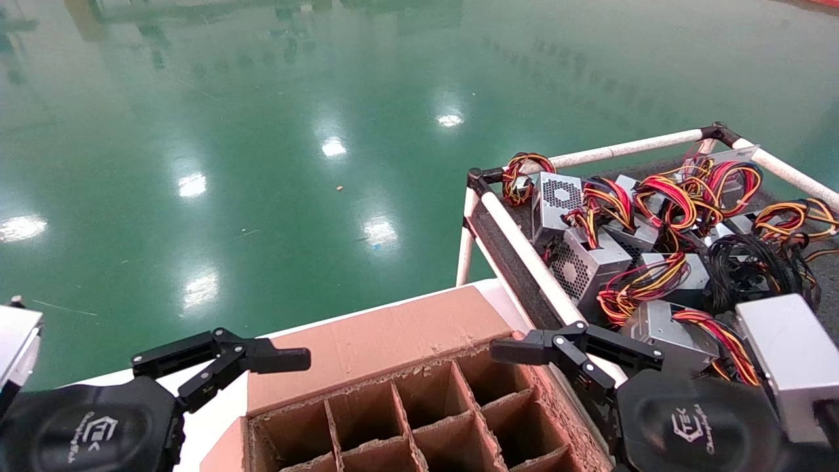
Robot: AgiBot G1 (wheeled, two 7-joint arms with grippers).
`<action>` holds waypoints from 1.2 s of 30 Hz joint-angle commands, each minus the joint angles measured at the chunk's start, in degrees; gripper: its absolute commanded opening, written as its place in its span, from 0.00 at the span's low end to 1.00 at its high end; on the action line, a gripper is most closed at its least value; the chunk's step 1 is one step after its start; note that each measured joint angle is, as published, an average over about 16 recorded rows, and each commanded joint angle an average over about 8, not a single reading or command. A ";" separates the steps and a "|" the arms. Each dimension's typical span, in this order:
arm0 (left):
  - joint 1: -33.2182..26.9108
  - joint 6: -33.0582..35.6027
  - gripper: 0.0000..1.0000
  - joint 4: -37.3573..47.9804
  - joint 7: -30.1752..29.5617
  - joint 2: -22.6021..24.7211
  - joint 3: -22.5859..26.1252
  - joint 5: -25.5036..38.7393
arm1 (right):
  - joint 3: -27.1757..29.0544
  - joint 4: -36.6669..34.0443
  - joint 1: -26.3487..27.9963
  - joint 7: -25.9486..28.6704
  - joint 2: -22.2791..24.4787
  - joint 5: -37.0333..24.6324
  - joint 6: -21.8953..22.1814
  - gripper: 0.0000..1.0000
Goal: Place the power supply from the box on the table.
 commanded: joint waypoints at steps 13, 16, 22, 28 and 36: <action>0.00 0.00 0.00 0.00 0.00 0.00 0.00 0.00 | 0.00 0.00 0.00 0.00 0.00 -0.01 0.00 1.00; 0.00 0.00 0.00 0.00 0.00 0.00 0.00 0.00 | 0.00 0.00 0.00 0.00 0.00 -0.01 0.00 1.00; 0.00 0.00 0.00 0.00 0.00 0.00 0.00 0.00 | 0.00 0.00 0.00 0.00 0.00 -0.01 0.00 1.00; 0.00 0.00 0.00 0.00 0.00 0.00 0.00 0.00 | 0.00 0.00 0.00 0.00 0.00 -0.01 0.00 1.00; 0.00 0.00 0.00 0.00 0.00 0.00 0.00 0.00 | 0.00 0.00 0.00 0.00 0.00 -0.01 0.00 1.00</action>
